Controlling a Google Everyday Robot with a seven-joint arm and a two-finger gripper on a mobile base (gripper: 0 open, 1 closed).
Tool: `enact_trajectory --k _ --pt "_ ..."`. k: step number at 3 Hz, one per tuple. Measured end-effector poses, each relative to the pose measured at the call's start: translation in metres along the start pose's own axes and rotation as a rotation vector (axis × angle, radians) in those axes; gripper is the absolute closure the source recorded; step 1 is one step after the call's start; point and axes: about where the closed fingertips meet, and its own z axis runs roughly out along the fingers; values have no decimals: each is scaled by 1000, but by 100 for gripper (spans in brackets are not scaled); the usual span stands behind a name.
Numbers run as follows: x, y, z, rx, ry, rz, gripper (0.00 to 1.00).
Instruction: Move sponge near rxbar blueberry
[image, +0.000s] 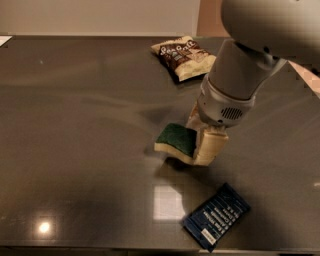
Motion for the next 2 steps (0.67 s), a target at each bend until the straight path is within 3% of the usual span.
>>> enact_trajectory --k 1,2 --pt "30 23 -7 -11 -1 19 100" --pt "51 39 -10 -24 7 32 84"
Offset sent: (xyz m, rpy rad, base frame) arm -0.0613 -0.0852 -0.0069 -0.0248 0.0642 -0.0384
